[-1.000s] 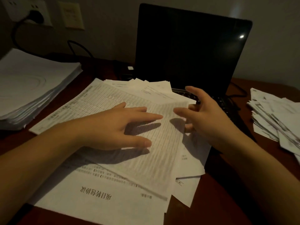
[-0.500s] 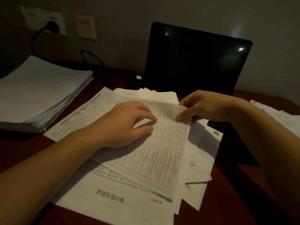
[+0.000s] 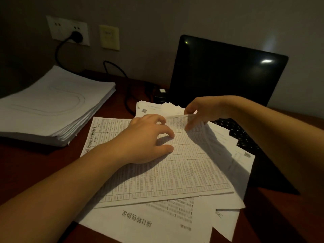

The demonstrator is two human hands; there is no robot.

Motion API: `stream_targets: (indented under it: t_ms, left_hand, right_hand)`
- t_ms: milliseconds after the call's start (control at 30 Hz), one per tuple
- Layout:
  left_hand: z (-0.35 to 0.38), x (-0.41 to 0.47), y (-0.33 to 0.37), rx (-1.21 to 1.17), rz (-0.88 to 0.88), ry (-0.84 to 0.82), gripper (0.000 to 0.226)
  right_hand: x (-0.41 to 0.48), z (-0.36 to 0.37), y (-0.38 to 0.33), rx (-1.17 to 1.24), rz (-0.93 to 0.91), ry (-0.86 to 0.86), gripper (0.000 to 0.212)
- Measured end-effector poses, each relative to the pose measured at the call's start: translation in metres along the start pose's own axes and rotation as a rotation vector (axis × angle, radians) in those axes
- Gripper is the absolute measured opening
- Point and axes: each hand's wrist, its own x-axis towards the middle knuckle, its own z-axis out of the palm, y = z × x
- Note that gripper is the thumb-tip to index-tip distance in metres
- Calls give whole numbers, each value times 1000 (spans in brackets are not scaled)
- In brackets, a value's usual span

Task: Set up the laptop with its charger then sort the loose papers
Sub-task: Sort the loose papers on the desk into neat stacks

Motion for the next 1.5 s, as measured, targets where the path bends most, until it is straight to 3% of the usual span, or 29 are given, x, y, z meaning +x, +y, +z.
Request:
stream_targets:
  t_ms: [100,233,400,500,567,633,700,800,1067,1133,1233,1267,1400,1500]
  left_hand:
    - [-2,0,1,-10,-70,-14,47]
    - [-5,0,1,-13,-113,29,44]
    - [-9,1,-6,-86,-132,138,34]
    - [-12,3,-10,-136,-170,205,29]
    - [-11,2,-12,-123,-176,174,31]
    - [-9,1,-12,-73,-175,95,36]
    - [-7,1,-12,-35,-186,47,41]
    - [-5,3,-12,-30,-202,42,46]
    - [-2,5,-12,13,-205,57,49]
    - [-3,5,-13,8,-202,83,50]
    - [-7,5,-16,-55,-184,201,52]
    - [-10,4,-16,-80,-182,252,50]
    - [-17,5,-20,-225,-228,379,47]
    - [-17,7,-20,-415,-289,426,60]
  right_hand:
    - [4,4,-2,44,51,33,34]
    - [3,6,-1,141,100,-50,36]
    - [-3,2,4,20,-5,-88,11]
    - [-3,-6,8,-146,-27,-39,10]
    - [3,-9,10,-218,-36,42,24]
    - [10,-11,13,-137,-19,85,35]
    - [15,-11,14,-15,2,71,29]
    - [22,-10,17,98,31,61,17]
    - [19,-7,23,201,-12,191,26]
    - [12,-8,28,237,-47,220,35]
    - [-4,-10,43,409,-6,201,69]
    - [-12,-10,48,479,19,176,72]
    - [-40,1,71,669,50,61,31]
    - [-54,16,83,836,54,158,27]
